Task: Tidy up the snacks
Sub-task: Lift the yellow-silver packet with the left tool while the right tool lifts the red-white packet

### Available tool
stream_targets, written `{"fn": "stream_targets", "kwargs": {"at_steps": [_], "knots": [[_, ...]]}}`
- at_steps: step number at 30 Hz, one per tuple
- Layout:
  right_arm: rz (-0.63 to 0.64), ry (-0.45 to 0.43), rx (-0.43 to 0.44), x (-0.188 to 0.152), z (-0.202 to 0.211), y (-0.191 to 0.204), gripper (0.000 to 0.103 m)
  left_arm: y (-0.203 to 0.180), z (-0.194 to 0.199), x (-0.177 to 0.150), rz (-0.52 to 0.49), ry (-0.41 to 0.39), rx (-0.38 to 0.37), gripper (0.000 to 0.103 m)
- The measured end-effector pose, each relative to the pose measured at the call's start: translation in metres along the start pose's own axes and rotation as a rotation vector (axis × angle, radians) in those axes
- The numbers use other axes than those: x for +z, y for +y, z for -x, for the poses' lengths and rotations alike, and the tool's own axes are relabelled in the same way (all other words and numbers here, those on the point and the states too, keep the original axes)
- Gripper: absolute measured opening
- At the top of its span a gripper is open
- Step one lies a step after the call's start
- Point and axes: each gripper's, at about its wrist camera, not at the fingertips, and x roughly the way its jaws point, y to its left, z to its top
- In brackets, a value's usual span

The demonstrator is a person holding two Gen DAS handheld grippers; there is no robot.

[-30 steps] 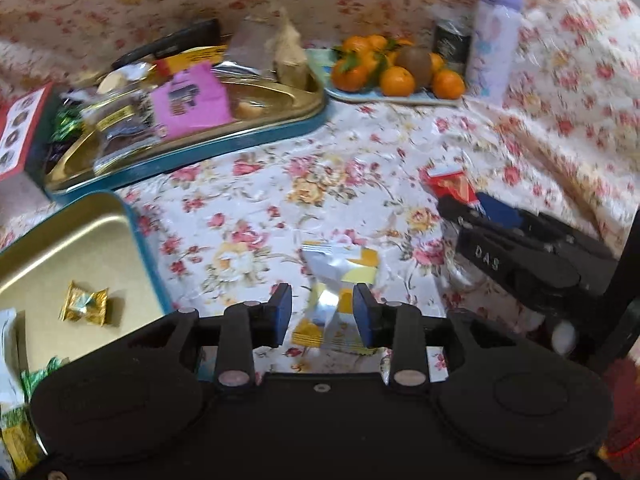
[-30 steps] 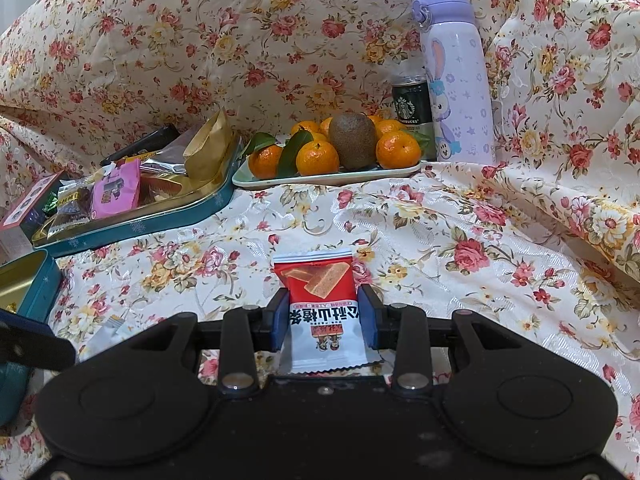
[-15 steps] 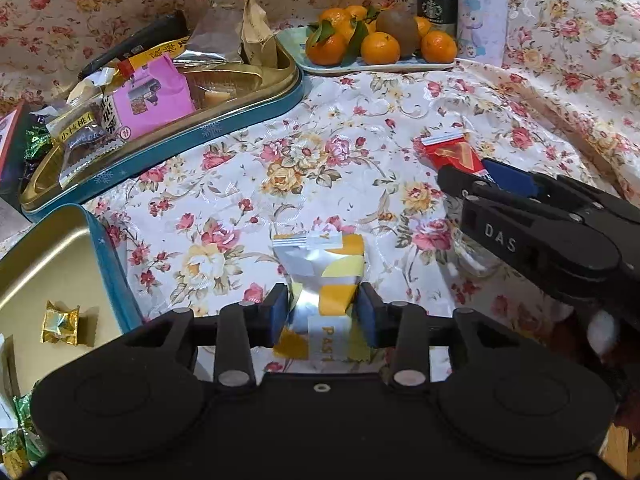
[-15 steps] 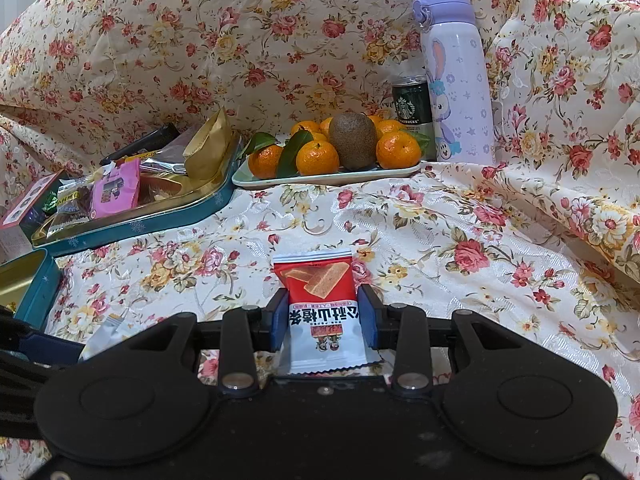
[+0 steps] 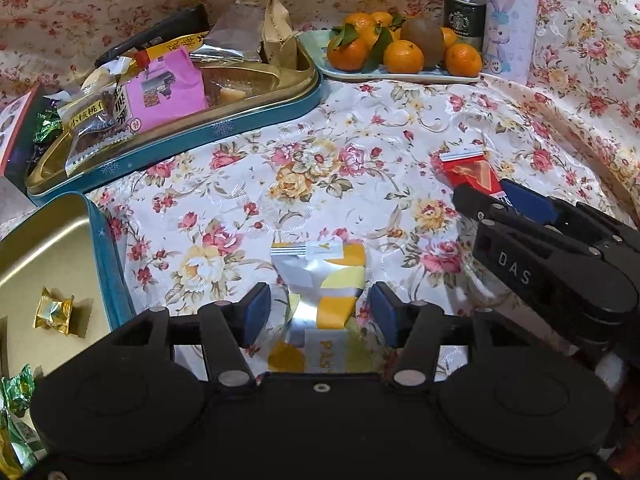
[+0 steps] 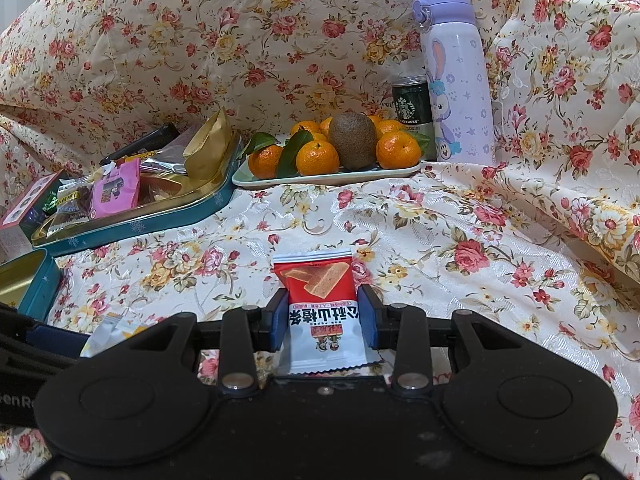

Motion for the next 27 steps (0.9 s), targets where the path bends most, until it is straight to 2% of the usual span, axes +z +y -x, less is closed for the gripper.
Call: {"fn": "stream_targets", "kwargs": {"at_steps": [11,17,24,25,26,27], "knots": [[0.014,0.001,-0.005,0.001,-0.001,0.001,0.037,-0.001,0.003,-0.008,0.029,-0.033,0.010,0.060],[0.086,0.015,0.000,0.002,-0.004,0.011,0.057,-0.001,0.003,-0.008,0.035,-0.035,0.013,0.059],[0.092,0.016,-0.004,0.002,-0.004,0.012,0.056,-0.001,0.003,-0.008,0.038,-0.036,0.015,0.059],[0.092,0.015,-0.007,0.002,-0.004,0.012,0.054,-0.001,0.003,-0.008,0.037,-0.035,0.017,0.059],[0.089,0.012,-0.024,0.002,-0.004,0.012,0.043,-0.001,0.003,-0.008,0.037,-0.034,0.017,0.059],[0.080,0.007,-0.040,0.002,-0.003,0.011,0.038,-0.001,0.003,-0.008,0.040,-0.033,0.016,0.059]]}}
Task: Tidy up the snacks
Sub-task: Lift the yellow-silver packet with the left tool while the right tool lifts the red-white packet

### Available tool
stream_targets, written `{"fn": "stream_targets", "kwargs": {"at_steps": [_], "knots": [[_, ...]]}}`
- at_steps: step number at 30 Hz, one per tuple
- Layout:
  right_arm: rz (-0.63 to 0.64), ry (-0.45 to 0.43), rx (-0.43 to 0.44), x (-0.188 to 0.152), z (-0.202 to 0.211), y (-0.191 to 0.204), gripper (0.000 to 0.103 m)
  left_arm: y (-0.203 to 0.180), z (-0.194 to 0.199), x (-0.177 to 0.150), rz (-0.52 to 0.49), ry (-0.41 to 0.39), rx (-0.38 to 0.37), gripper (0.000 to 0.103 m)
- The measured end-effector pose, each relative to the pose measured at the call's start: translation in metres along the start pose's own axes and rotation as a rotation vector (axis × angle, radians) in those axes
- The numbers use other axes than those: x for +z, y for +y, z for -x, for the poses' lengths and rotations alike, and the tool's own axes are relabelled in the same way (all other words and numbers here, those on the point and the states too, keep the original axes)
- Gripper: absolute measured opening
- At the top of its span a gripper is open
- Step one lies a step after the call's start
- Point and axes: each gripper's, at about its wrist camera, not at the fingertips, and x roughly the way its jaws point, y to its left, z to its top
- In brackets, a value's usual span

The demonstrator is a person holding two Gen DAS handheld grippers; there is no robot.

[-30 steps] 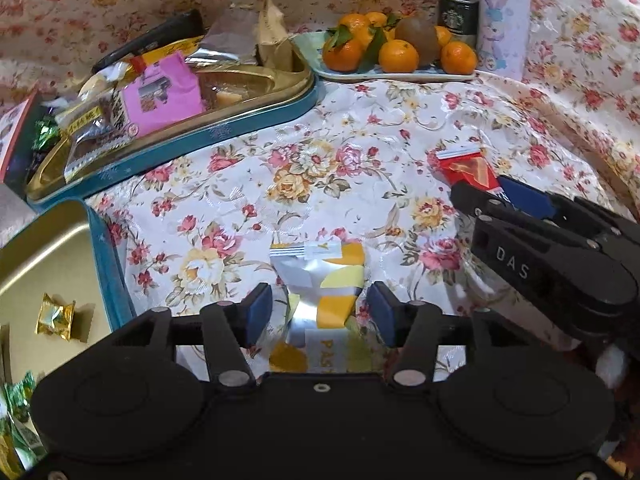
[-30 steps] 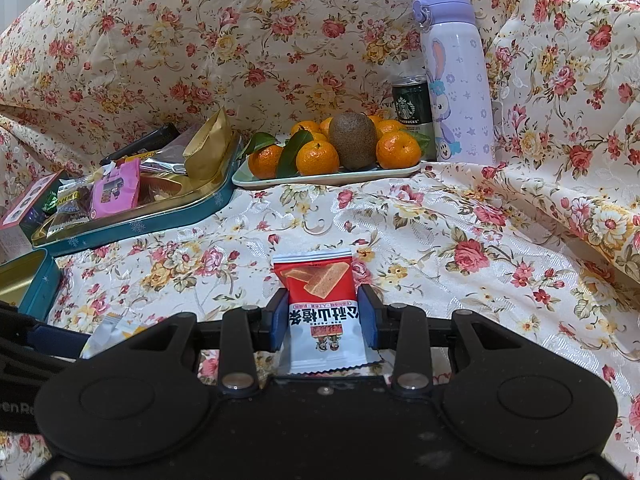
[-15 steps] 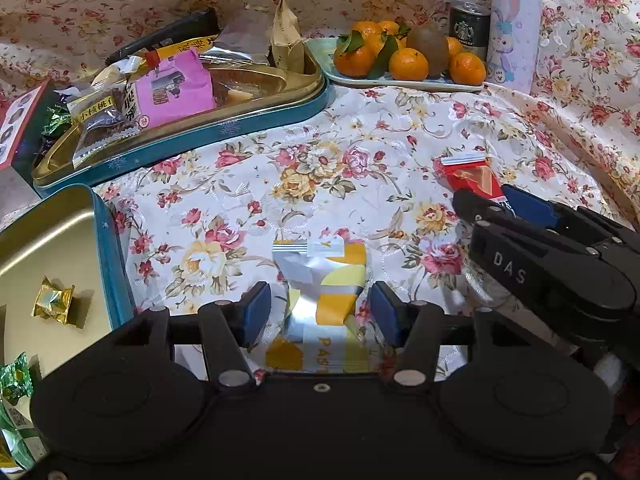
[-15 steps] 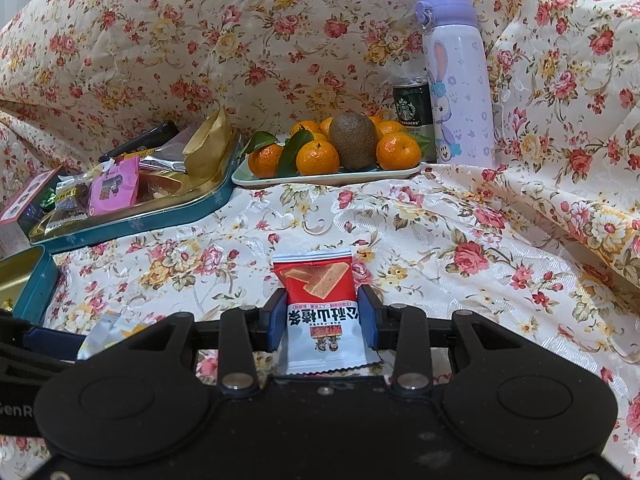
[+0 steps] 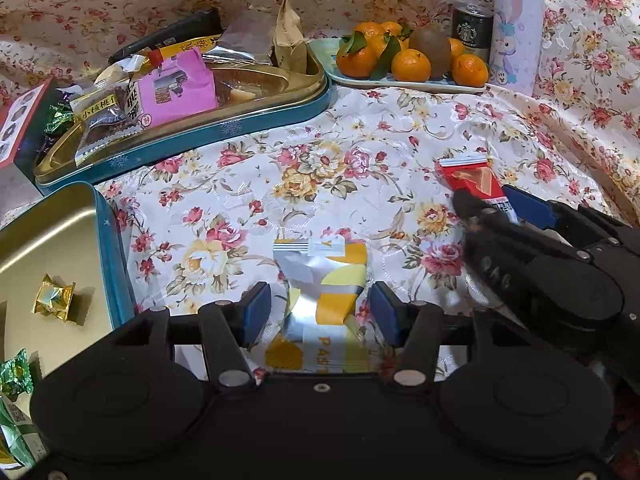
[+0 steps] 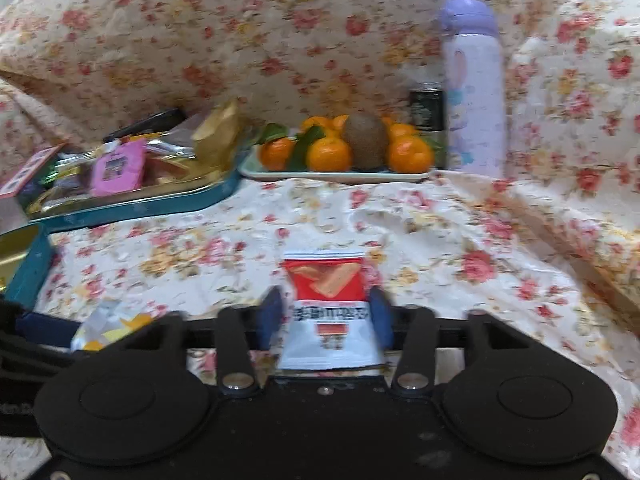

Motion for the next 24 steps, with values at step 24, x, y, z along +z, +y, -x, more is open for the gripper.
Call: {"fn": "stream_targets", "kwargs": {"at_steps": [24], "knots": [[0.050,0.078,-0.044,-0.065,0.103,0.017,0.039,0.008,0.028,-0.034,-0.007,0.041,0.001,0.047]]}}
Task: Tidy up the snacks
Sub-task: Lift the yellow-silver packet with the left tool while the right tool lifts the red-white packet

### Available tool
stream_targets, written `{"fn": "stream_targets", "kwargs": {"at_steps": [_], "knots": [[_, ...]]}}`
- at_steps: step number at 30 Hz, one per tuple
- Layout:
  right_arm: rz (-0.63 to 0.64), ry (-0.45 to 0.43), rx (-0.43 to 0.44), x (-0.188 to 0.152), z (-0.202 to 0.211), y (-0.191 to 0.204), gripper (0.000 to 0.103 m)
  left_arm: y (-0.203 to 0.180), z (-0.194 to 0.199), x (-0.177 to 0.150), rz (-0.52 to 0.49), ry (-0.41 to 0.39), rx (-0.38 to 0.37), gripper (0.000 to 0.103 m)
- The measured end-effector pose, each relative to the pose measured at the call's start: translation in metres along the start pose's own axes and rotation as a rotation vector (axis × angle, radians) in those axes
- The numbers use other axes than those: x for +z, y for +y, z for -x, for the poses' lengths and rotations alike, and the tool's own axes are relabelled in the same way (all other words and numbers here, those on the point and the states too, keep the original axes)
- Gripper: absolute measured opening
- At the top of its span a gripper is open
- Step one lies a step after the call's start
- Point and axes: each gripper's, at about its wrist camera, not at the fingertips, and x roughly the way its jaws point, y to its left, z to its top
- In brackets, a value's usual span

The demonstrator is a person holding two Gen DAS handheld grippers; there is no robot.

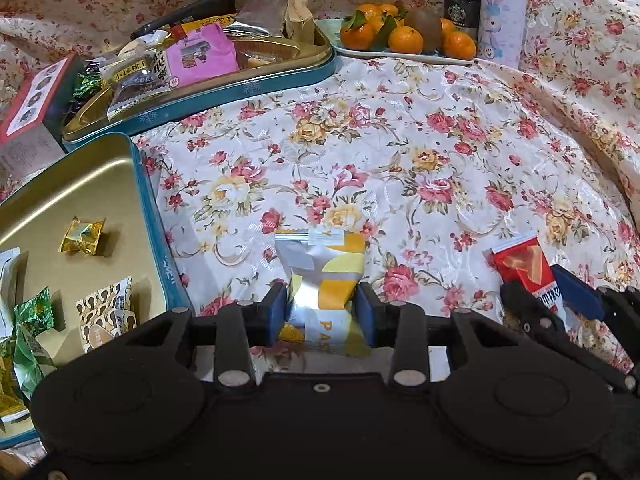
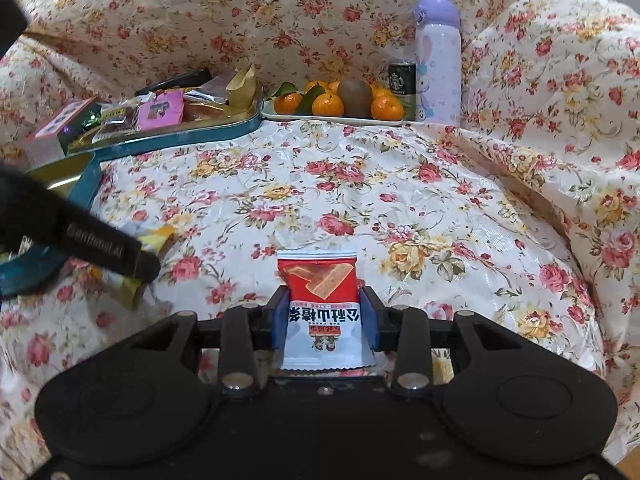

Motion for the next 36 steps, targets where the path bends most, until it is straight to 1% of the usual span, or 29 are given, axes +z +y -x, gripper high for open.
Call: {"fn": "stream_targets", "kwargs": {"at_steps": [2,7,9,11,12,16,20,21,23,24,25,27,29,33,36], "knots": [[-0.003,-0.003,-0.003,-0.001,0.001,0.000,0.041,0.001,-0.001,0.002,0.004,0.007,-0.004,0.047],[-0.032,0.006,0.021,0.004,-0.003,-0.005,0.043,0.000,-0.002,0.002,-0.004,0.009,-0.012,0.050],[-0.038,0.014,0.031,0.005,-0.004,-0.006,0.045,0.000,-0.003,0.002,-0.007,0.011,-0.017,0.052],[-0.034,0.019,0.035,0.006,-0.003,-0.005,0.046,0.000,-0.004,0.003,-0.007,0.014,-0.040,0.060],[-0.034,0.020,0.039,0.006,-0.003,-0.006,0.047,0.001,-0.004,0.004,-0.006,0.015,-0.056,0.061],[-0.035,0.018,0.057,0.004,-0.003,-0.007,0.048,-0.003,-0.006,0.005,-0.018,0.007,-0.045,0.061],[-0.022,0.017,0.052,0.003,-0.001,-0.004,0.048,-0.003,-0.008,0.008,-0.021,0.006,-0.046,0.061],[-0.021,0.017,0.051,0.003,-0.001,-0.004,0.049,-0.003,-0.007,0.008,-0.025,0.007,-0.044,0.060],[-0.018,0.017,0.049,0.002,0.000,-0.003,0.047,-0.002,-0.005,0.007,-0.037,0.002,-0.032,0.046],[-0.016,0.016,0.045,0.002,0.001,-0.003,0.045,-0.001,-0.004,0.007,-0.035,0.004,-0.037,0.044],[-0.014,0.014,0.043,0.001,0.002,-0.002,0.044,0.002,-0.003,0.007,-0.026,0.009,-0.048,0.043],[-0.019,0.011,0.042,0.000,0.003,-0.003,0.040,0.007,-0.001,0.006,0.001,0.015,-0.064,0.043],[-0.032,0.011,0.046,0.000,0.005,-0.003,0.037,0.010,0.002,0.003,0.025,0.023,-0.068,0.043],[-0.061,0.015,0.071,-0.001,0.012,-0.004,0.036,0.013,0.012,-0.007,0.046,0.030,-0.069,0.042],[-0.048,-0.001,0.063,-0.001,0.021,0.000,0.036,0.014,0.025,-0.018,0.057,0.024,-0.069,0.042]]}}
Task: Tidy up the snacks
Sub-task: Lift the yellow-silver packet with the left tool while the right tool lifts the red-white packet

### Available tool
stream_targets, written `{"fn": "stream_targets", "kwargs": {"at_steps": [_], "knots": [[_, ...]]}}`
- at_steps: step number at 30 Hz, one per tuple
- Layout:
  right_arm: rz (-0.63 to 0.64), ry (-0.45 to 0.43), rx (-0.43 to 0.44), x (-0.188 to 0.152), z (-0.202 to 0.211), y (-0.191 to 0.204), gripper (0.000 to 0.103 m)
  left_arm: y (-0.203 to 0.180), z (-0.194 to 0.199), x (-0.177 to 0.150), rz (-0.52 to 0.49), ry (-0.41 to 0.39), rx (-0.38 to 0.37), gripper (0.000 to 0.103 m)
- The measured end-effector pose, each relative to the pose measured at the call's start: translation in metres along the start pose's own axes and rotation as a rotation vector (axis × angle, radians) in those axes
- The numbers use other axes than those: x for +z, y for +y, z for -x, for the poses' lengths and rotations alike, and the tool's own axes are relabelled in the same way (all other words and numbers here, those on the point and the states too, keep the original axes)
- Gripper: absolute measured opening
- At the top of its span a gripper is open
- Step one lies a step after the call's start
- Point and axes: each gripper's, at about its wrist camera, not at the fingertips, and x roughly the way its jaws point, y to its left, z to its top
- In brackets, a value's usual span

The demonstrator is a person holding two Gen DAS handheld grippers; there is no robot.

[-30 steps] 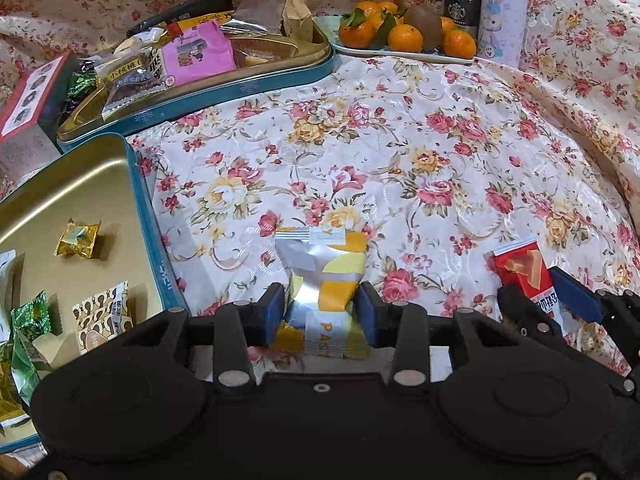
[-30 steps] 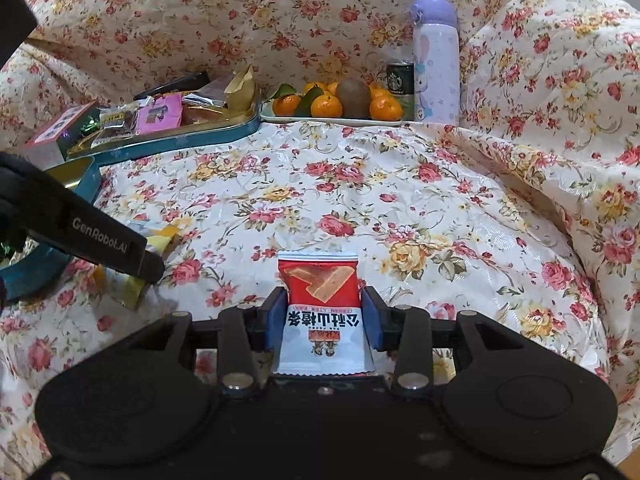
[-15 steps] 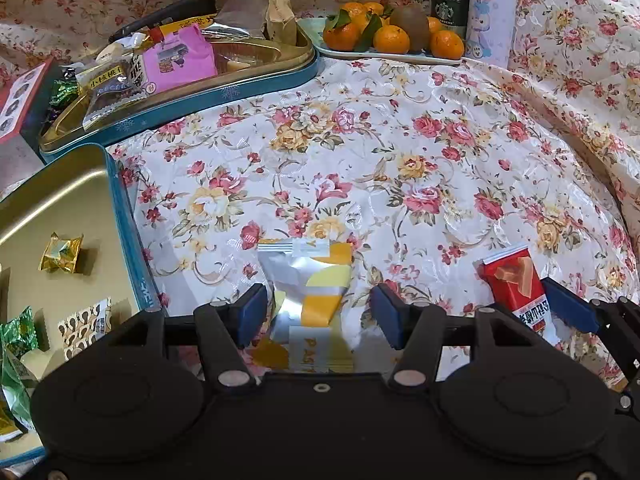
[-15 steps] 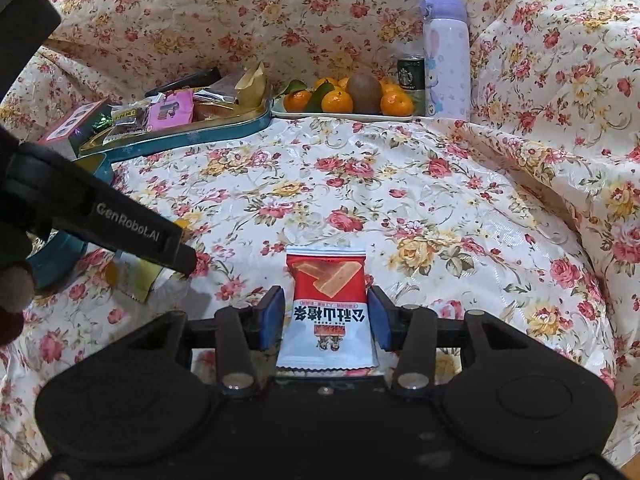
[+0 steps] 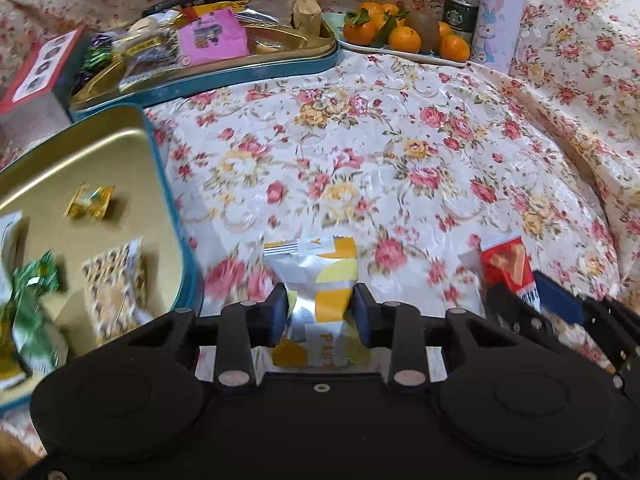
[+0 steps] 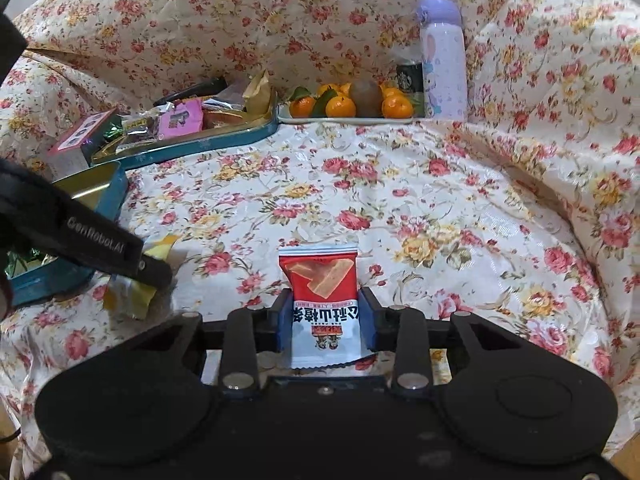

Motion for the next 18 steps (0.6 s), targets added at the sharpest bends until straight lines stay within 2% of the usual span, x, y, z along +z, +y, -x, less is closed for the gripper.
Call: {"fn": "stream_targets", "kwargs": {"at_steps": [8,13,18], "knots": [[0.016,-0.042,-0.001,-0.001,0.029,0.007,0.036,0.008,0.027,-0.028,0.031,0.000,-0.005,0.042],[0.043,-0.027,-0.032,-0.004,0.013,0.007,0.036,0.012,0.030,-0.031,0.050,-0.009,-0.005,0.042],[0.068,-0.001,-0.002,0.000,-0.002,0.013,0.036,0.011,0.030,-0.028,0.051,-0.019,-0.011,0.043]]}}
